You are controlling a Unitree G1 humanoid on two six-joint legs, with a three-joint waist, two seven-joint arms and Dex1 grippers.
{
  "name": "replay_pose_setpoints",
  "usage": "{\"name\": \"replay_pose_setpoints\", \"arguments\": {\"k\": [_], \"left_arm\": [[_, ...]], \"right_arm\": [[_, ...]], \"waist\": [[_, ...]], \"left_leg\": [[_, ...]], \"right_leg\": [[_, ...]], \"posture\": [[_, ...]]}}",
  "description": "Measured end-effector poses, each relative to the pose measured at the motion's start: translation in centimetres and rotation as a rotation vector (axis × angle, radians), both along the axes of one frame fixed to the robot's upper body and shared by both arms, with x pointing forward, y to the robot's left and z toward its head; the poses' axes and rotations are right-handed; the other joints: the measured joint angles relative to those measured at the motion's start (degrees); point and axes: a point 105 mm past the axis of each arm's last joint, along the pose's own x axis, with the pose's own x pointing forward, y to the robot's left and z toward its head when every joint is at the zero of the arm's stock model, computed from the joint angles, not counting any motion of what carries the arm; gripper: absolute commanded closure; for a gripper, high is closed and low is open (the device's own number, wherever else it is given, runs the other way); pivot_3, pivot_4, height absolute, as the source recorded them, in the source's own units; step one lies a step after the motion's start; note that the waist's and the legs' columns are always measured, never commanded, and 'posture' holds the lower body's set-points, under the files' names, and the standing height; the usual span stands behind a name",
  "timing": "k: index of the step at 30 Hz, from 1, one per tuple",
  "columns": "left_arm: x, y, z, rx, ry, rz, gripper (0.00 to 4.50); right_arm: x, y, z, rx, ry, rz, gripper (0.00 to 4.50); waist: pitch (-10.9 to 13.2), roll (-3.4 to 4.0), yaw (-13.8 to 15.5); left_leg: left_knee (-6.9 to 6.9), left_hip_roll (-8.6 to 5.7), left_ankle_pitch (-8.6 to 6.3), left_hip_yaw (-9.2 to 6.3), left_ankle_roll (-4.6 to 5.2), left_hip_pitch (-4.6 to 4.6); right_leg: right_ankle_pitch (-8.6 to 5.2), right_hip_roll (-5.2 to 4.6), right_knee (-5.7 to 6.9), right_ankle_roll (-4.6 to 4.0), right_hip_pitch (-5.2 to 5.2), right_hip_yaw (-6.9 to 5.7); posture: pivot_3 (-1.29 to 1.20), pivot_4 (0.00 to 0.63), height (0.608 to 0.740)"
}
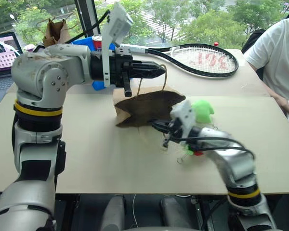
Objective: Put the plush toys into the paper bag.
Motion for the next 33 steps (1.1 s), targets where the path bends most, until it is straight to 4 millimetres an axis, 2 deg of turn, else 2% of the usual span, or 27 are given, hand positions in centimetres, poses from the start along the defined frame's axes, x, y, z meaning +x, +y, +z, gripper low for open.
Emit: {"name": "replay_pose_setpoints", "arguments": {"k": [4,7,9,11,14,19,22,25,33], "left_arm": [[0.1,-0.1,-0.6,-0.005,0.020,0.000,4.50],[0.1,-0.3,-0.7,-0.009,0.026,-0.004,4.50],[0.1,-0.4,-0.7,-0.013,0.029,-0.010,4.50],[0.2,-0.3,-0.6,-0.018,0.029,-0.004,4.50],[0.2,-0.5,-0.7,-0.027,0.038,-0.016,4.50],[0.3,-0.4,-0.5,-0.028,0.042,-0.017,4.50],[0.3,-0.3,-0.1,-0.035,0.045,-0.012,4.50],[0.0,-0.5,0.1,-0.083,0.106,-0.021,4.50],[-0.6,-0.2,-2.8,-0.055,0.252,-0.009,4.50]], "right_arm": [[-1.4,-4.2,3.4,-0.043,-0.009,-0.032,2.30],[-2.3,-7.1,4.0,-0.134,0.023,-0.082,1.36],[-3.2,-9.4,3.1,-0.227,0.079,-0.133,0.58],[-4.0,-11.0,1.5,-0.304,0.166,-0.162,0.03],[-4.5,-11.9,-0.3,-0.351,0.219,-0.183,0.03],[-4.1,-11.9,-0.7,-0.378,0.162,-0.199,0.03],[-3.8,-11.6,-2.1,-0.429,0.149,-0.176,0.03],[-2.8,-12.5,-3.6,-0.606,0.078,-0.167,0.03],[-0.9,-14.4,-7.0,-0.825,0.019,-0.091,0.03]], "waist": [[0.02,-0.01,0.19],[0.05,0.00,0.24],[0.05,0.00,0.39],[0.06,-0.03,0.27],[0.06,-0.03,-0.08],[0.07,-0.02,-0.09],[0.07,-0.03,0.01],[0.07,-0.03,0.10],[0.08,-0.02,-0.09]], "left_leg": [[-0.02,-0.01,0.00,0.00,0.00,-0.01],[-0.03,-0.02,-0.01,0.02,0.01,-0.05],[-0.04,-0.05,-0.01,0.02,0.02,-0.10],[-0.02,-0.06,-0.01,0.04,0.03,-0.17],[0.02,-0.07,-0.01,0.06,0.03,-0.18],[0.10,-0.06,-0.01,0.06,0.03,-0.17],[0.12,-0.09,-0.01,0.08,0.02,-0.21],[0.15,-0.10,-0.01,0.08,0.02,-0.24],[0.15,-0.09,-0.01,0.06,0.02,-0.22]], "right_leg": [[0.00,-0.02,-0.07,0.00,0.02,-0.01],[0.00,-0.04,-0.14,0.00,0.00,0.00],[-0.01,-0.06,-0.22,0.02,0.00,-0.01],[-0.01,-0.07,-0.31,0.02,0.00,-0.01],[-0.02,-0.07,-0.32,0.12,-0.01,0.04],[-0.08,-0.06,-0.31,0.31,0.00,0.07],[-0.10,-0.08,-0.36,0.36,0.00,0.08],[-0.10,-0.10,-0.39,0.40,-0.01,0.07],[0.04,-0.08,-0.35,0.18,-0.02,0.07]], "posture": [[0.00,0.150,0.740],[0.00,0.150,0.740],[0.00,0.150,0.740],[0.00,0.150,0.740],[0.00,0.150,0.740],[0.00,0.150,0.740],[0.00,0.150,0.740],[0.00,0.150,0.740],[0.00,0.150,0.740]]}}
